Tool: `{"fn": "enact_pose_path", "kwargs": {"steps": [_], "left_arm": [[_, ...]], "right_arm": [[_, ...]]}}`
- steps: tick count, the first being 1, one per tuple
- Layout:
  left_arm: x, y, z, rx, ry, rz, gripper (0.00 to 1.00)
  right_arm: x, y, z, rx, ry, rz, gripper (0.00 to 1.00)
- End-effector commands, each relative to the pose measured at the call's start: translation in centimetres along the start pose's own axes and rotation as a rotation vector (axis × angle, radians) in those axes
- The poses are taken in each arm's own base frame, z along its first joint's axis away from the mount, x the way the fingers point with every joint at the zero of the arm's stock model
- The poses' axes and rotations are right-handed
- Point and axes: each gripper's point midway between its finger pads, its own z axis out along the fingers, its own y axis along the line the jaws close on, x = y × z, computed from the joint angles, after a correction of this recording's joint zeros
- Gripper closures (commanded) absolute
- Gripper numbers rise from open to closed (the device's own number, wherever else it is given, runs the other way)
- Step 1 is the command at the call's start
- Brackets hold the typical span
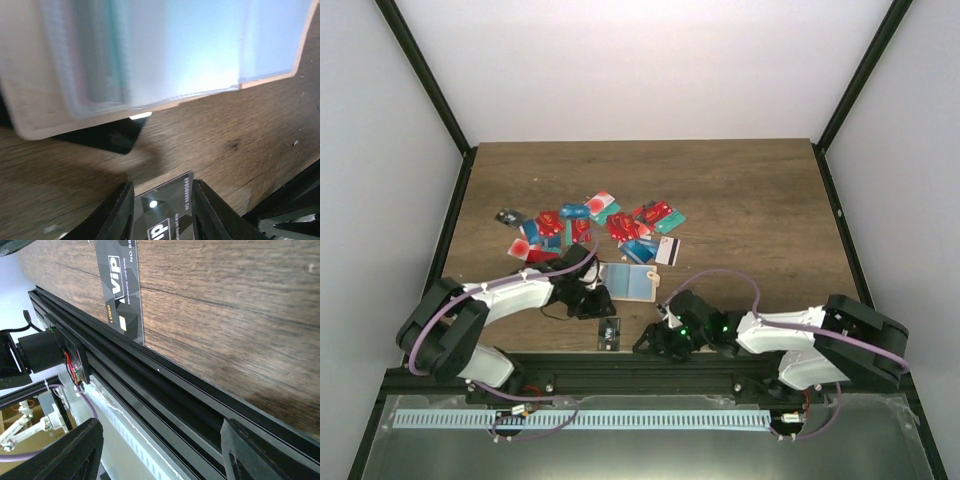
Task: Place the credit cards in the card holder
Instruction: Pick up the credit card from the center of the board.
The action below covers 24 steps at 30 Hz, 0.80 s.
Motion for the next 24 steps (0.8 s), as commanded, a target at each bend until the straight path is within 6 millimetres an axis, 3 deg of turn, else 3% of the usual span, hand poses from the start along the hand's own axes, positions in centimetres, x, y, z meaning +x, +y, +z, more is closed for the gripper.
{"fn": "enact_pose_path", "kwargs": {"steps": [1,10,18,24], "left_arm": [[1.0,-0.4,0.9,-0.012,0.032,0.049,0.66],[3.2,1.4,0.8,-0.095,0.065,0.054,0.66],[2.5,1.0,-0.5,-0.113,0.016,0.026,0.65],[2.8,0.8,-1.0,-0.104,0.012,0.009,0.64]], "right_arm": [[-0.2,1.1,0.2,-0.042,-0.071,0.037,0.33],[-0.4,1.8,2.9,-0.041,-0.092,0.091,0.33],[0.0,3.6,6.6,-0.048,-0.060,0.081,0.33],[-0.5,3.1,7.6,-0.033,-0.090,0.116,0.38]]}}
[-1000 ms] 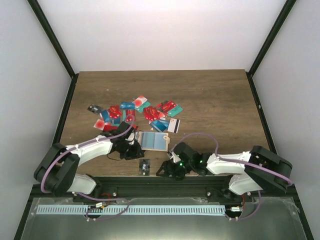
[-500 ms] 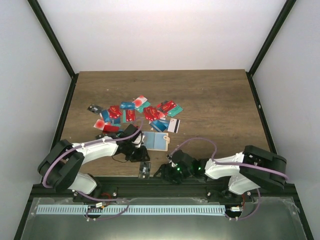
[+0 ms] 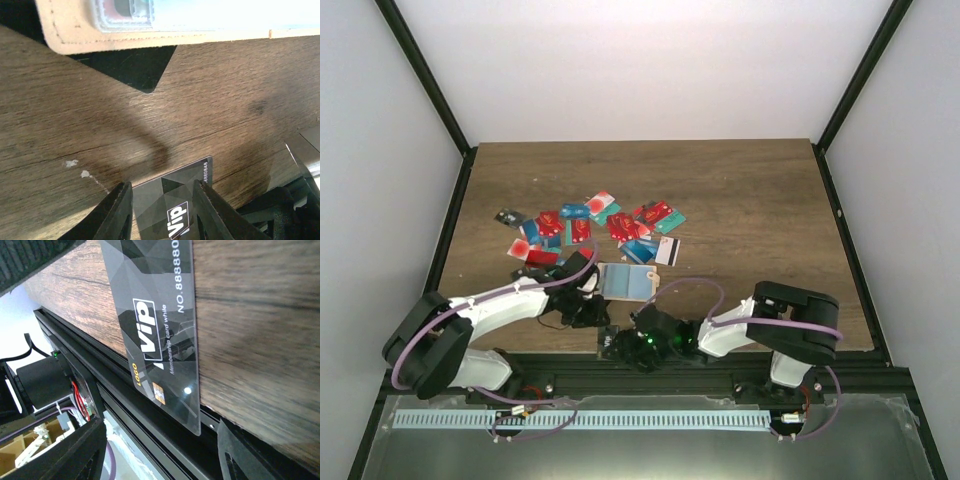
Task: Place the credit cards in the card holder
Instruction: Pick up the credit card from the center of the board.
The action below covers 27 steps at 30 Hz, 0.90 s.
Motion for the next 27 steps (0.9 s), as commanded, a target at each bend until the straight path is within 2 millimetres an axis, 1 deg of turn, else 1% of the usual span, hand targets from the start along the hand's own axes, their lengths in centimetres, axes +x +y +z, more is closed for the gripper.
{"fn": "enact_pose_path", "kwargs": {"steps": [1,5,10,12,19,25,26,27], "left_arm": [[0.5,0.5,-0.2,-0.023,0.009,-0.026,0.64],[1.2,1.1,0.4,-0.029,0.035,-0.040,0.65],[1.9,1.3,0.7,-0.023,0.053,-0.060,0.66],[2.0,1.5,0.7,-0.025,0.056,-0.068,0.66],[2.6,1.8,0.8,-0.026,0.062,-0.080,0.67],[2.6,1.8,0.5,-0.024,0.054,-0.090,0.67],[2.6,1.8,0.5,-0.023,0.053,-0.092,0.67],[2.6,1.7,0.4,-0.021,0.050,-0.095,0.67]], "right_arm": [[-0.9,0.2,0.7,0.000,-0.059,0.038,0.39],[-1.3,-0.5,0.8,0.009,-0.085,0.066,0.44],[-1.4,-1.0,1.2,0.011,-0.087,0.082,0.50],[-1.5,-1.0,1.2,0.008,-0.092,0.088,0.54],[-1.8,-1.4,1.1,0.015,-0.114,0.097,0.77],[-1.7,-1.5,1.0,0.009,-0.112,0.096,0.96],[-1.7,-1.5,1.0,0.007,-0.110,0.095,0.99],[-1.6,-1.5,0.9,0.008,-0.109,0.095,0.99]]}}
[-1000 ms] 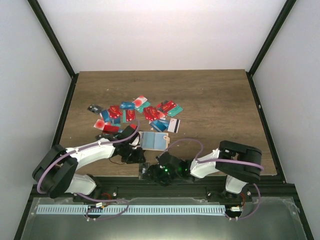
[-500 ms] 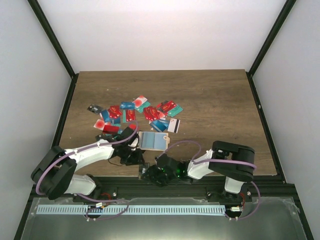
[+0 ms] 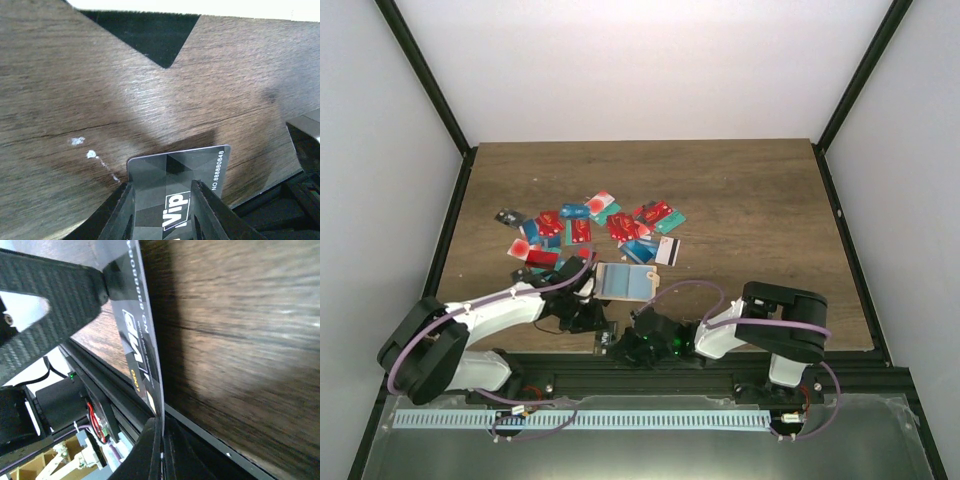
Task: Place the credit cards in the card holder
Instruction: Pick up the credit card from the center of the board.
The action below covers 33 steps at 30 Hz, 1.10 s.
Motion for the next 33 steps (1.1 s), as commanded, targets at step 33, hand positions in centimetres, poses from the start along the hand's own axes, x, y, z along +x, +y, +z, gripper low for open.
{"fn": "enact_pose_path", "kwargs": {"steps": [33], "left_arm": [[-3.6,-7.0,-14.2,0.208,-0.359,0.013,0.47]], "right_arm": [[-3.5,9.5,-10.3,-0.224,0.030,-0.446,0.99]]}}
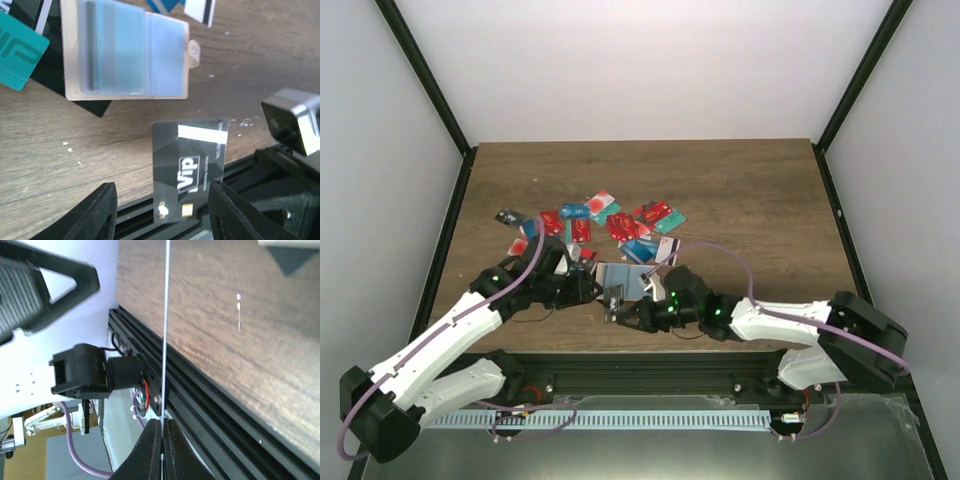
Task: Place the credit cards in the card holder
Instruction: Pick up the credit card from the center of the board.
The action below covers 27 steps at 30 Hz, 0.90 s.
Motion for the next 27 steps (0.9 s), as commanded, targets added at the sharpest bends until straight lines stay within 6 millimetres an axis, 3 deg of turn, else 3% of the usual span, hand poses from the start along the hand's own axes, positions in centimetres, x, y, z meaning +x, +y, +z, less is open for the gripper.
{"fn": "enact_pose_path", "kwargs": {"steps": [1,8,15,20,22,26,27], "left_arm": [[-1.3,-3.0,-2.0,0.156,-0.066,0.005,0.47],[-2.2,-7.6,-3.3,0.450,-0.119,0.019,0.46],[-3.1,-9.9,-4.2,0.569,-0.141,0.032,0.50],[-3.3,-10.8,-4.8,0.616,-0.143,0.052,0.56],[-3.3,-11.5,-5.1,0.664,-0.144,0.067,0.63],[-3.5,-11.9,-5.2,0.691,-0.152,0.068,0.95],[-3.6,-12.0,-5.3,0.698,-0.159,0.073,0.96]], "right_arm": [[-2.1,2.5,-2.5,-0.081,0.019,-0.102,0.99],[-4.3,6.0,-5.9,-0.242,0.051,-0.207,0.99],[-5.4,9.5,-9.4,-0.394,0.034,-0.249,0.99],[-5.6,11.0,-10.8,-0.445,0.036,-0.280,0.99],[-5.5,11.6,-11.1,-0.463,0.043,-0.288,0.99],[-5.6,12.4,-11.3,-0.485,0.054,-0.298,0.99],[-5.7,12.6,-11.4,-0.486,0.054,-0.301,0.99]]}}
